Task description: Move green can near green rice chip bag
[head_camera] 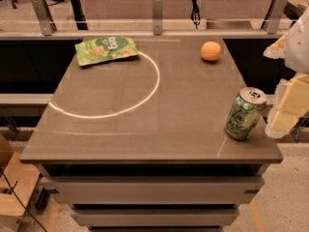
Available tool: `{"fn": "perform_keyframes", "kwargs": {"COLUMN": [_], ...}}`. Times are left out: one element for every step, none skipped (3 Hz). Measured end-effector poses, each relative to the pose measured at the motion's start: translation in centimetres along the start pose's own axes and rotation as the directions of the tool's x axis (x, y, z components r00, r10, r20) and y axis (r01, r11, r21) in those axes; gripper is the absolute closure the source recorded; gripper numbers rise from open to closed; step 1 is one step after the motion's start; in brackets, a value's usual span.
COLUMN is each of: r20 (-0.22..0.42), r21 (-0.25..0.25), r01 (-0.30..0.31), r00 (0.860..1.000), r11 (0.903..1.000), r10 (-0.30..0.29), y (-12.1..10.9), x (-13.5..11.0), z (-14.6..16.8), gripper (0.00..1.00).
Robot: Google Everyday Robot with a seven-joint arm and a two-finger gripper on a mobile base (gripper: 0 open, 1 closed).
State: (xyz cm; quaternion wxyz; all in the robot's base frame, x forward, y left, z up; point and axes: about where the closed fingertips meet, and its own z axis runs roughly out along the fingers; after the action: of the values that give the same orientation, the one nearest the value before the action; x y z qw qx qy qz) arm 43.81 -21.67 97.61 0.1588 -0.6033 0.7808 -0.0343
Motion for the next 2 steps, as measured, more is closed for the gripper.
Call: {"fn": "perform_keyframes", "kwargs": {"r20": [0.015,0.088], "r21": [0.011,0.02], "r01": [0.004,0.025], "r00": [1.0,0.996], "r11": [0.9999,0.9995], "r10": [-0.004,-0.027], "y": [-0.2,-1.0], "x": [-0.2,-1.4], "z": [-0.2,0.4], "gripper": [0.0,0.0]}}
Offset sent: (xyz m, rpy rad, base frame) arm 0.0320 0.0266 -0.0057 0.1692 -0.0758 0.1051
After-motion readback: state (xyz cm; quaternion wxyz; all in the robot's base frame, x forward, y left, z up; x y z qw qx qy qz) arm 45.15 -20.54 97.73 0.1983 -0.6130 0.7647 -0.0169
